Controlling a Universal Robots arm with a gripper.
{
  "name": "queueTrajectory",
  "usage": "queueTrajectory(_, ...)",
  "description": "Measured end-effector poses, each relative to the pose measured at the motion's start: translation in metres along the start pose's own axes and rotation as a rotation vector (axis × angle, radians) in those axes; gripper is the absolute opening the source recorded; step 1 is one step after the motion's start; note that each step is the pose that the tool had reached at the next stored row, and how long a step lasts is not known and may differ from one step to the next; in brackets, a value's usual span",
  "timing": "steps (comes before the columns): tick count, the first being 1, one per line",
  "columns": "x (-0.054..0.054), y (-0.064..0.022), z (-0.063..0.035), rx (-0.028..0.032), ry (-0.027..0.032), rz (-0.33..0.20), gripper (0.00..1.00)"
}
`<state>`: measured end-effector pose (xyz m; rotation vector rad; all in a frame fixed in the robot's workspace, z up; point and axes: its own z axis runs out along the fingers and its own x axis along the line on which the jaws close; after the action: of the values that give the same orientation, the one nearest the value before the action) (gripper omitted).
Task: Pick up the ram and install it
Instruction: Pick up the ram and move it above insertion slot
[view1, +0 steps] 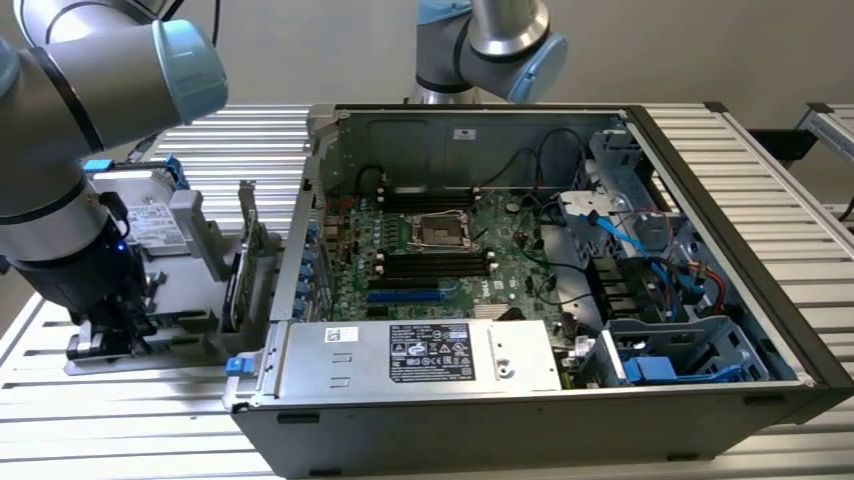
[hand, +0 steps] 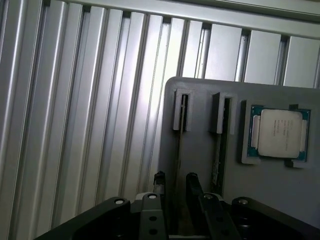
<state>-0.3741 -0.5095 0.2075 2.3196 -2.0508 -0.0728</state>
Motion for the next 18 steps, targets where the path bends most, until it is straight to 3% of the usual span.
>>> queueTrajectory(18,-0.003,-0.0011,0.0115,0.0001,-0.0023,0.037,0.31)
